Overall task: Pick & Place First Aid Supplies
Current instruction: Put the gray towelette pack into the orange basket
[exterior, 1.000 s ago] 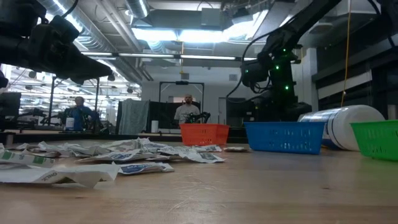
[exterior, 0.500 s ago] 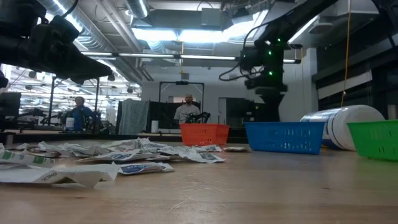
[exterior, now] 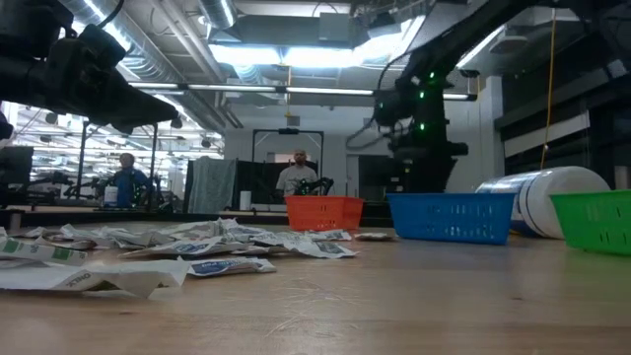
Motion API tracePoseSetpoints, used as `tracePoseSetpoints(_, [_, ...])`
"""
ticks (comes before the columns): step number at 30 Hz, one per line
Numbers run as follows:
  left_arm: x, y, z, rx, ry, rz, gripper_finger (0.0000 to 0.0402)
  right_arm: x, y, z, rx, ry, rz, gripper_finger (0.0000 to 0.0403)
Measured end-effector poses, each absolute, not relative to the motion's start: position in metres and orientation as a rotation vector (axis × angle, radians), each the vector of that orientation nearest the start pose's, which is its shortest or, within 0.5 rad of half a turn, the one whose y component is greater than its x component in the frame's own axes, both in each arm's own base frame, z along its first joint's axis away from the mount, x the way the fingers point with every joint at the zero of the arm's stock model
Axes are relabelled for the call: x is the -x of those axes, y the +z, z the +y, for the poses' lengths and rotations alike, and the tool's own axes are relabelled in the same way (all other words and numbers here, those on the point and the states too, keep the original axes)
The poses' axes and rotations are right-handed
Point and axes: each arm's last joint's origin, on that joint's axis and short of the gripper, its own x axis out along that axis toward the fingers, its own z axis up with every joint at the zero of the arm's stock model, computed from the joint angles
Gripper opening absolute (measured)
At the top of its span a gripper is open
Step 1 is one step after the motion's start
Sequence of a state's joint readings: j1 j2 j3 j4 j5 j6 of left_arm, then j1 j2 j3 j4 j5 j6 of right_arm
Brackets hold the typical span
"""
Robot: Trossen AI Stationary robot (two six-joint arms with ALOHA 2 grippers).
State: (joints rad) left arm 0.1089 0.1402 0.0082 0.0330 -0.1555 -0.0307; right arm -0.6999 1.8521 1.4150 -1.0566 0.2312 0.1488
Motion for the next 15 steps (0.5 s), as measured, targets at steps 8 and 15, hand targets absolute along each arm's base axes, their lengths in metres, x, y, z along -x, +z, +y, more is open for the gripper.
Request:
tracePoseSetpoints(8, [-0.104,0.158,0.016,0.028,0.266,0.095,0.0092,-0.277,0.180,-0.244,-0.423,-0.760,1.609,0.0129])
tracePoseSetpoints(15, [-0.104,0.158,0.016,0.028,0.266,0.095,0.0090,-0.280,0.180,-0.259,-0.440,-0.771,1.624,0.0129])
